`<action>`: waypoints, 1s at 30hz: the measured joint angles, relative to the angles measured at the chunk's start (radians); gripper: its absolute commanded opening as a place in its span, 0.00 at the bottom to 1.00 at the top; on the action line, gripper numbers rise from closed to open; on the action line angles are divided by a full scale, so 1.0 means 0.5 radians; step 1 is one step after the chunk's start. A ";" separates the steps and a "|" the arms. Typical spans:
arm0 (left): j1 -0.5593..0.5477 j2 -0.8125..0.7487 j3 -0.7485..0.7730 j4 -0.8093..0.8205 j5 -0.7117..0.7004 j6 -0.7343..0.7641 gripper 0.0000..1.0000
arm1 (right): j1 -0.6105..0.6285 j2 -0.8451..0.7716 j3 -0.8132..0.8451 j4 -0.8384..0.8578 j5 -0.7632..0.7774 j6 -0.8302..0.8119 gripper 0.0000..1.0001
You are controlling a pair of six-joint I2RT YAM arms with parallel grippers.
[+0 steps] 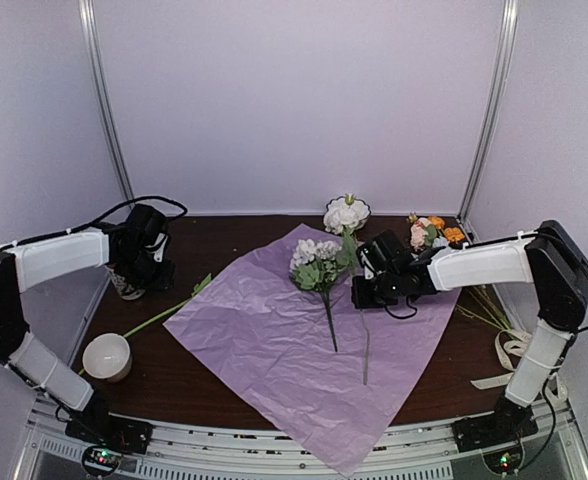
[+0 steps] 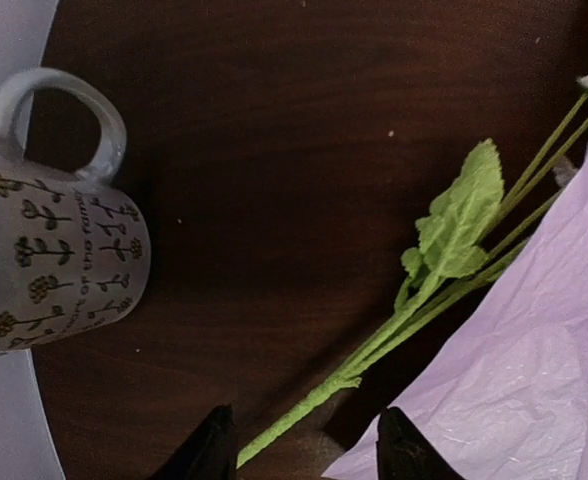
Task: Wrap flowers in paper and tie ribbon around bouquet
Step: Place the fake flower on the flattened wrapping paper, then pick up the fake flower from the corner of the board.
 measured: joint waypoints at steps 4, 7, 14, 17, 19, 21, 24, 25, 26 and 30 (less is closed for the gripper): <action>0.030 0.312 0.103 -0.097 0.031 0.062 0.51 | -0.024 0.159 0.110 -0.103 -0.038 -0.047 0.43; 0.033 0.471 0.181 -0.160 0.043 0.104 0.51 | -0.028 0.146 0.117 -0.132 -0.034 -0.060 0.44; 0.033 0.652 0.278 -0.246 0.145 0.202 0.49 | -0.028 0.066 0.119 -0.193 -0.035 -0.118 0.45; 0.033 0.714 0.282 -0.272 0.220 0.238 0.49 | -0.028 -0.002 0.114 -0.200 -0.042 -0.134 0.45; 0.033 0.765 0.288 -0.286 0.272 0.258 0.47 | -0.028 -0.037 0.111 -0.202 -0.044 -0.140 0.45; 0.033 0.806 0.314 -0.302 0.301 0.269 0.39 | -0.028 -0.064 0.110 -0.202 -0.050 -0.146 0.44; 0.033 0.841 0.356 -0.321 0.323 0.279 0.14 | -0.028 -0.091 0.108 -0.204 -0.056 -0.154 0.44; 0.032 0.845 0.365 -0.322 0.325 0.294 0.08 | -0.028 -0.099 0.105 -0.204 -0.059 -0.155 0.44; 0.031 0.845 0.368 -0.321 0.321 0.298 0.04 | -0.028 -0.105 0.105 -0.204 -0.060 -0.156 0.44; 0.033 0.831 0.372 -0.316 0.222 0.332 0.00 | -0.028 -0.143 0.099 -0.209 -0.068 -0.163 0.44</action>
